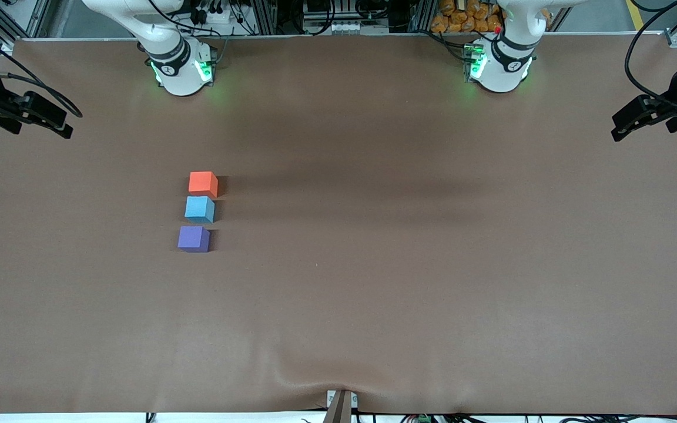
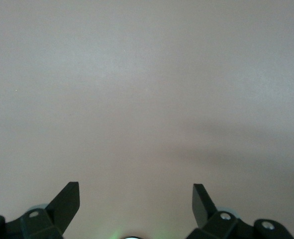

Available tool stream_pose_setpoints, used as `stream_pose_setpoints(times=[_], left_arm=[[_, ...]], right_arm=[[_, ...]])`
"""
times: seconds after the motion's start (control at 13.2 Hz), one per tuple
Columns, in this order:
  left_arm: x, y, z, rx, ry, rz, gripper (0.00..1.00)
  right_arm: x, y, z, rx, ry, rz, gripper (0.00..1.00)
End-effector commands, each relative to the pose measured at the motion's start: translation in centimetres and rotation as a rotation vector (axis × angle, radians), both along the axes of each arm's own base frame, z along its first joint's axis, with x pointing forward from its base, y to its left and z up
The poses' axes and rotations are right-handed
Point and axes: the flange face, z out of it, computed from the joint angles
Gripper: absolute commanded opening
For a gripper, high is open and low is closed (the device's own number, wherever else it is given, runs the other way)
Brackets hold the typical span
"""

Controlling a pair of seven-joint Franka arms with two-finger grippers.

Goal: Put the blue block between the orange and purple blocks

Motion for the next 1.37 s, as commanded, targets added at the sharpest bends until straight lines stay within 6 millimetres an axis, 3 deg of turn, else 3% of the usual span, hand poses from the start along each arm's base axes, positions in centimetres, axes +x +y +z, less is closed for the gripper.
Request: stream_pose_setpoints(times=[0.0, 1.06, 1.29], left_arm=[[-0.4, 0.1, 0.2, 0.02, -0.001, -0.017, 1.0], [-0.4, -0.3, 0.1, 0.018, 0.002, -0.023, 1.0], [-0.8, -1.0, 0.9, -0.007, -0.013, -0.033, 1.0]], right_arm=[[0.2, -3.2, 0.0, 0.012, 0.008, 0.083, 1.0], [0.4, -2.4, -0.1, 0.013, 0.015, 0.096, 1.0], [0.6, -2.0, -0.2, 0.021, 0.016, 0.101, 1.0]])
